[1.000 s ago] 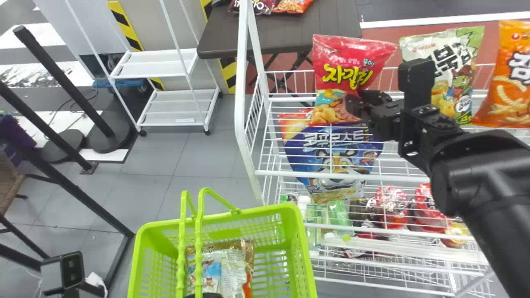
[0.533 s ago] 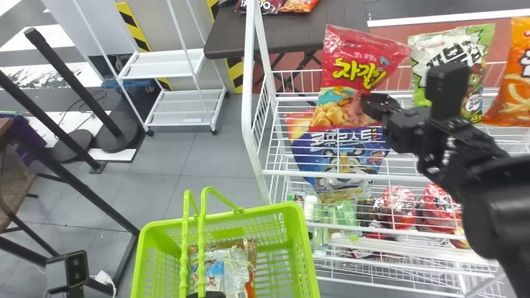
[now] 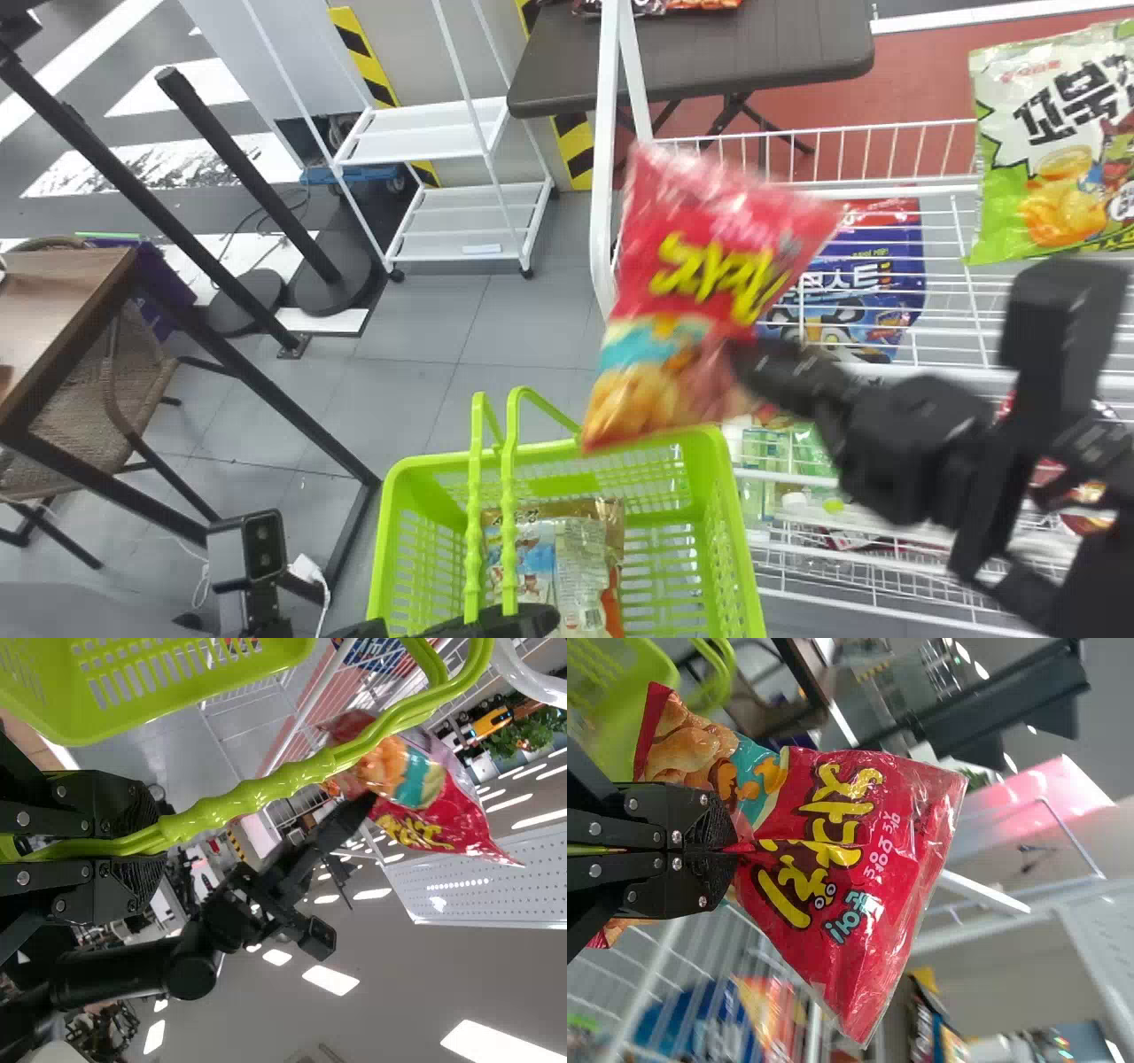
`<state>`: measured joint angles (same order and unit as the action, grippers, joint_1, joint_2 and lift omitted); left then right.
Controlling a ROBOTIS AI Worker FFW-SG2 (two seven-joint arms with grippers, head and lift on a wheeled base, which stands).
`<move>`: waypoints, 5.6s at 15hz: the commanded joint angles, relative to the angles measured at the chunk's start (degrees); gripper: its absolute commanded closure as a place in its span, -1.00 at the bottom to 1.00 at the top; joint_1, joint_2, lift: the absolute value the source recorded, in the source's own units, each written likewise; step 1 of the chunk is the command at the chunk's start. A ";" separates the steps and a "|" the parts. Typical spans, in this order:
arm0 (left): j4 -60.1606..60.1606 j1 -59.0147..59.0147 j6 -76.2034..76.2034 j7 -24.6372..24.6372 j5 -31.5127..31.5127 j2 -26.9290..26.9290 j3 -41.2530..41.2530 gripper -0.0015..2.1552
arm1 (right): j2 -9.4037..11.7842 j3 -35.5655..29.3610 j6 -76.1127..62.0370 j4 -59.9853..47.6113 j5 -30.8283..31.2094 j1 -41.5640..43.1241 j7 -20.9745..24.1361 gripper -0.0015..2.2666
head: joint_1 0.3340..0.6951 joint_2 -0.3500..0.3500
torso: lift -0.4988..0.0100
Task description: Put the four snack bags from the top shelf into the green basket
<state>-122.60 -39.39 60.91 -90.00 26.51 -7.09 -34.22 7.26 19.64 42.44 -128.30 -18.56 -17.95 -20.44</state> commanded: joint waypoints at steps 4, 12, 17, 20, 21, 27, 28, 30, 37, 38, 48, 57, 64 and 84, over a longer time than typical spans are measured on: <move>0.08 0.19 0.05 -0.57 -0.06 0.15 0.11 0.99 | 0.56 5.15 14.82 1.74 -3.50 0.81 -0.13 0.99 | 1.00 1.00 | 0.96; 0.43 0.72 0.05 -0.57 -0.23 -0.11 0.47 0.99 | 0.65 3.65 28.36 4.38 -5.26 5.82 -3.47 -0.98 | 1.00 1.00 | 0.96; 0.60 0.72 0.05 -0.57 -0.14 -0.20 0.38 0.99 | 0.65 -9.35 8.50 -2.48 -0.34 2.65 -1.01 -0.94 | 1.00 1.00 | 0.96; 0.60 0.89 0.05 -0.57 -0.14 -0.20 0.55 0.99 | 0.21 -15.07 -5.92 1.92 10.74 4.50 6.46 -0.96 | 1.00 0.98 | 0.96; 0.60 0.98 0.05 -0.57 -0.23 -0.20 0.73 0.99 | 0.21 -17.79 -6.97 4.73 11.18 6.26 6.64 -0.94 | 1.00 0.76 | 0.96; 0.60 1.16 0.05 -0.57 -0.58 -0.03 1.43 0.99 | 0.12 -22.36 -9.08 26.61 15.13 19.88 9.01 -0.93 | 1.00 0.02 | 0.96; 0.60 0.98 0.05 -0.57 -0.58 -0.03 1.35 0.99 | 0.03 -22.54 -11.72 31.18 15.13 22.34 9.80 -0.93 | 1.00 -0.07 | 0.96; 0.60 0.89 0.05 -0.57 -0.58 -0.03 1.26 0.99 | 0.03 -22.27 -15.76 38.30 15.22 26.21 11.21 -0.93 | 1.00 -0.14 | 0.96; 0.60 0.63 0.05 -0.57 -0.50 -0.29 0.82 0.99 | -0.06 -19.99 -15.06 51.49 14.78 36.05 8.49 -0.54 | 1.00 -0.16 | 0.96; 0.60 0.54 0.05 -0.57 -0.50 -0.29 0.73 0.99 | -0.06 -19.99 -14.88 51.84 14.78 36.23 7.61 -0.27 | 1.00 -0.13 | 0.96; 0.60 0.46 0.05 -0.57 -0.41 -0.29 -0.15 0.99 | -0.23 -21.39 -9.08 28.72 7.40 23.13 7.52 0.98 | 1.00 -0.04 | 0.96; 0.16 0.63 1.28 -0.57 -0.41 0.06 0.03 0.99 | 0.12 -12.43 36.62 -5.38 -8.07 7.49 1.98 0.98 | 1.00 0.71 | 0.96; -0.72 0.63 1.81 -0.57 -0.41 0.33 1.17 0.99 | -1.81 1.90 44.71 3.76 -14.93 15.66 3.30 0.98 | 1.00 1.00 | 0.96; -1.95 1.07 2.86 -0.57 -1.02 -0.29 6.18 0.99 | -7.31 15.43 30.12 35.93 -25.47 31.57 4.35 0.86 | 1.00 1.00 | 0.96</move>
<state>-124.63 -38.45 63.78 -90.01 25.50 -7.34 -28.11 0.17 34.77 70.49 -92.90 -43.31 12.75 -16.08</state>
